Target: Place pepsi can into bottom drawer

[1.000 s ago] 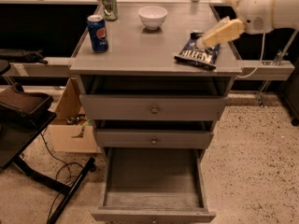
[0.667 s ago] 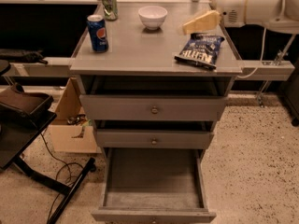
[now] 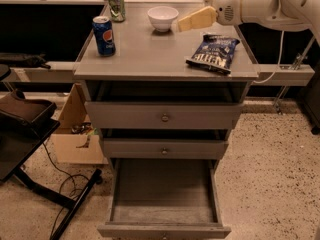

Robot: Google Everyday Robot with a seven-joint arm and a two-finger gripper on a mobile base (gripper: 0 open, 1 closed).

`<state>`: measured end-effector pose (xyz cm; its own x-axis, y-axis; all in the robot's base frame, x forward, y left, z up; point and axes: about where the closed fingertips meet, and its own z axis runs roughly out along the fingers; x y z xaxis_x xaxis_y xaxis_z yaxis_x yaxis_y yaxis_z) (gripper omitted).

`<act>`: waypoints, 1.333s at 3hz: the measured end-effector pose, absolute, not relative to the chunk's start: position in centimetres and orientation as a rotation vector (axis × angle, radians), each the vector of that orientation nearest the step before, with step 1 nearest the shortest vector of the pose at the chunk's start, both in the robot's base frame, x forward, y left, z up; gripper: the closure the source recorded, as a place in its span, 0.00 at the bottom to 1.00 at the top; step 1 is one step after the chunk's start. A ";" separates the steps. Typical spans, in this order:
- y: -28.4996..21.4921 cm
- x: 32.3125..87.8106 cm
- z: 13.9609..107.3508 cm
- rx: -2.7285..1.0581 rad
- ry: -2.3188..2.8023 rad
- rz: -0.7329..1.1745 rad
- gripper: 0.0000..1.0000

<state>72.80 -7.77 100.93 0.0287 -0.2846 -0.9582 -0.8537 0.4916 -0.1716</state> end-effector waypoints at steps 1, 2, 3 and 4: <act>-4.2 74.2 97.8 -1.057 1.530 0.624 0.00; 0.7 75.9 94.4 -1.094 1.545 0.666 0.00; 6.8 77.8 91.4 -1.087 1.547 0.740 0.00; 11.6 79.6 90.5 -1.036 1.512 0.803 0.00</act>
Offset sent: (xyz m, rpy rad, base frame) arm 0.0547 0.1527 -0.1087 -0.0288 0.0958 0.1346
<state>79.64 11.63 90.50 -0.0371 -0.1895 -0.9812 -0.9189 0.3923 -0.0410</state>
